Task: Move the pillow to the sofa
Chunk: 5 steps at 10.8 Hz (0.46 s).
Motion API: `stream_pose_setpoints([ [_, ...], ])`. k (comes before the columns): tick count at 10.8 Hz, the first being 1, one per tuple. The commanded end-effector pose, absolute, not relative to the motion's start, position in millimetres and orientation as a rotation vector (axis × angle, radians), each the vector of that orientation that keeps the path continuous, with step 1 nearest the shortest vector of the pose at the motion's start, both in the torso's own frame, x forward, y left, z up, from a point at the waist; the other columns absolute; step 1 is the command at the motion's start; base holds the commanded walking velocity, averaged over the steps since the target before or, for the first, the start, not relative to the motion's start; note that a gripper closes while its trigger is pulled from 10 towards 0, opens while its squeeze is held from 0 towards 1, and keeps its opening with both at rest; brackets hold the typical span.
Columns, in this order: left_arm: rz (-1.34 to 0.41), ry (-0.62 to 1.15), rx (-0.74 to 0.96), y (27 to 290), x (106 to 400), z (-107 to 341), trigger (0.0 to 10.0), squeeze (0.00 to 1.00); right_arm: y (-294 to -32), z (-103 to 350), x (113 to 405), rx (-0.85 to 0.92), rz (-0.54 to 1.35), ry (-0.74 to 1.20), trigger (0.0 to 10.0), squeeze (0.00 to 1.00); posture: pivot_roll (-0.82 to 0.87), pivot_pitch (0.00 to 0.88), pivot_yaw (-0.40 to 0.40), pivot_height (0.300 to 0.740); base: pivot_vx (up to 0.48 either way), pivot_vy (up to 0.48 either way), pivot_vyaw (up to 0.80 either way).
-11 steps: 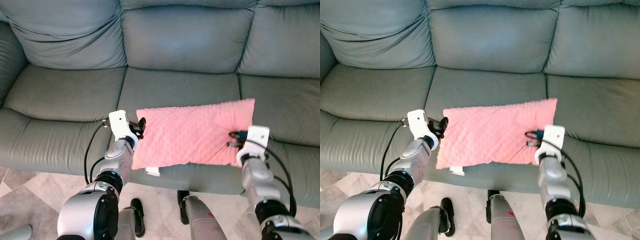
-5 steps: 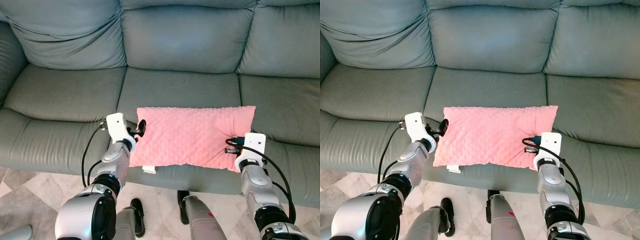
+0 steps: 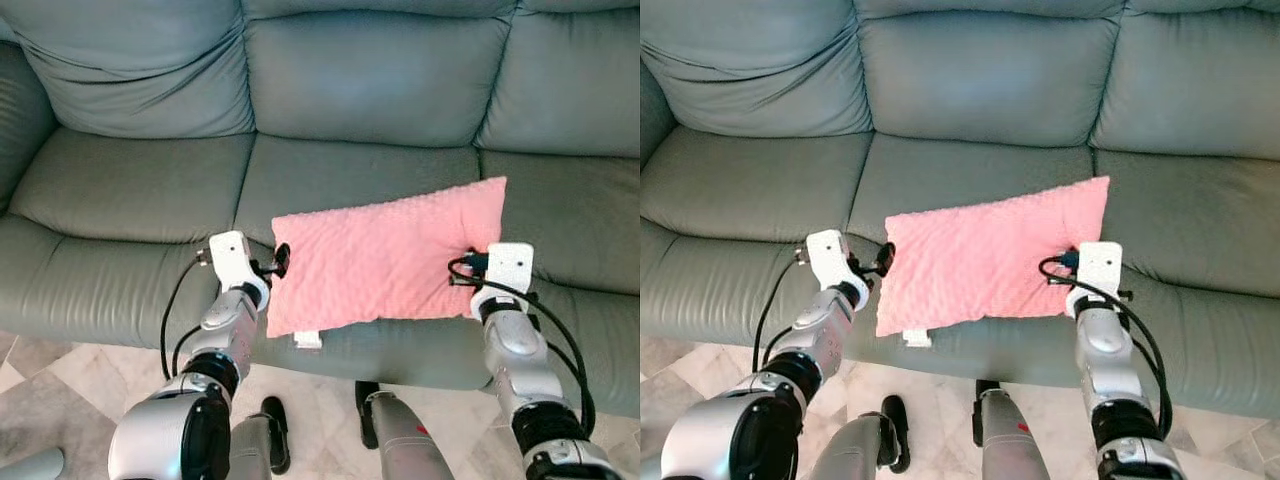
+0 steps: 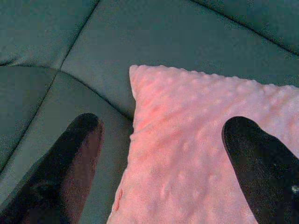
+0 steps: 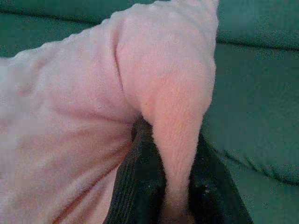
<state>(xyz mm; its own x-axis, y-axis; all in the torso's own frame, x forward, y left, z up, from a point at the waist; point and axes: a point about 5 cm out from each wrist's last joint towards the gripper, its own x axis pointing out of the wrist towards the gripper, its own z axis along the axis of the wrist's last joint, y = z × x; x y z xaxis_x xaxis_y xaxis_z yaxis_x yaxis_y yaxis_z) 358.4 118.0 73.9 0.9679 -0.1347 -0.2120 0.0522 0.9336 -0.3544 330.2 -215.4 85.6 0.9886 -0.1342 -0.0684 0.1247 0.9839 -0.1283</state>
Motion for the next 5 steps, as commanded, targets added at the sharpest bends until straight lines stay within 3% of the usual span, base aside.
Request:
stream_pose_setpoints([
  [1, -0.081, 0.268, -0.360, 121.2, 350.0, 61.2, 10.0, 1.00, -214.6, 70.5, 321.1, -0.119, -0.120, 0.141, 10.0, 0.00, -0.20, 0.379, 0.085, 0.740, 0.000, 0.000, 0.00],
  [2, -0.087, 0.276, -0.361, 120.9, 349.0, 59.6, 10.0, 1.00, -209.9, 50.2, 314.8, -0.071, -0.104, 0.284, 10.0, 0.02, -0.19, 0.376, 0.085, 0.740, 0.000, 0.000, 0.00],
  [3, -0.091, 0.281, -0.358, 121.8, 348.4, 58.6, 10.0, 0.82, -204.0, 36.2, 308.9, -0.053, -0.061, 0.378, 10.0, 1.00, -0.19, 0.372, 0.084, 0.740, 0.000, 0.000, 0.00],
  [4, -0.090, 0.284, -0.355, 123.9, 347.5, 57.2, 10.0, 0.75, -204.9, 35.0, 306.4, -0.047, -0.054, 0.379, 10.0, 1.00, -0.19, 0.370, 0.084, 0.740, 0.000, 0.000, 0.00],
  [5, -0.089, 0.288, -0.353, 125.2, 347.1, 56.4, 10.0, 0.59, -209.8, 35.1, 306.5, -0.056, -0.055, 0.405, 10.0, 1.00, -0.19, 0.368, 0.084, 0.740, 0.000, 0.000, 0.00],
])
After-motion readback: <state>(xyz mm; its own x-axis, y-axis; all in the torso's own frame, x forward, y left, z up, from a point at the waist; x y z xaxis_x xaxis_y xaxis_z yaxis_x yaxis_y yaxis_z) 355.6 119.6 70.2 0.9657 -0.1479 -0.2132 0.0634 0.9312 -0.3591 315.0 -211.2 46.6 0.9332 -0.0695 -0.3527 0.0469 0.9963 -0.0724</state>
